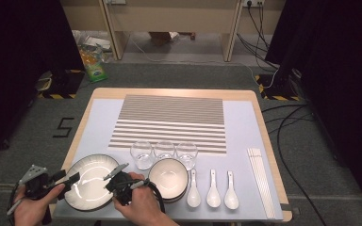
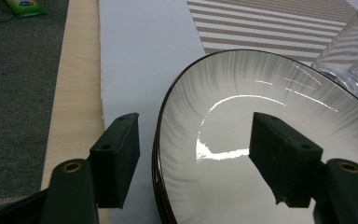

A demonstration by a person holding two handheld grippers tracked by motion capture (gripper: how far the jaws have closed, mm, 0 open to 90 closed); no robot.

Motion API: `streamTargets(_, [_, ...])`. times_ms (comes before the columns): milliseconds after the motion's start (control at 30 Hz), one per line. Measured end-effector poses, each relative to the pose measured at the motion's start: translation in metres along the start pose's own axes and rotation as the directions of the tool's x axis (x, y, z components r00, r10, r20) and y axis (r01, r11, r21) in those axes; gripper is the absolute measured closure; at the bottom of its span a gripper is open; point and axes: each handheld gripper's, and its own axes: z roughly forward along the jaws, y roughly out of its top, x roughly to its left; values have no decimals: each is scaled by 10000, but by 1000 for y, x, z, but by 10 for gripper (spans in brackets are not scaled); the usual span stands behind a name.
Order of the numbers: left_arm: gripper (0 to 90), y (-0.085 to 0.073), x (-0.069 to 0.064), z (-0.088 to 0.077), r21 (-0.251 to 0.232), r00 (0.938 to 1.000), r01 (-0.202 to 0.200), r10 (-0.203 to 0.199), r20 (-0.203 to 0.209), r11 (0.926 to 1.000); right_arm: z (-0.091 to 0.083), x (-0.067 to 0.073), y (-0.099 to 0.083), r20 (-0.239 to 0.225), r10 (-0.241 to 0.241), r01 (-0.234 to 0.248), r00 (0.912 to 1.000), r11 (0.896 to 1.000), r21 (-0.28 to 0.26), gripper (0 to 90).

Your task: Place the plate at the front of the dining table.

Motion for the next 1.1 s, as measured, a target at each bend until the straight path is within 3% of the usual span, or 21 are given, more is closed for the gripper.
streamTargets(467, [491, -1, 7, -7, 472, 9978, 616, -604, -271, 9970, 6, 0, 4, -119, 258, -258, 9996, 9997, -21, 897])
streamTargets(733, [560, 0, 12, -12, 299, 9960, 787, -773, -440, 9965, 13, -3, 9, -371, 263, -268, 9990, 9995, -148, 896])
streamTargets(1100, [617, 0, 19, -18, -34, 9925, 1187, -1187, -303, 9929, 25, 0, 18, -582, 505, -520, 9970, 9984, -240, 895])
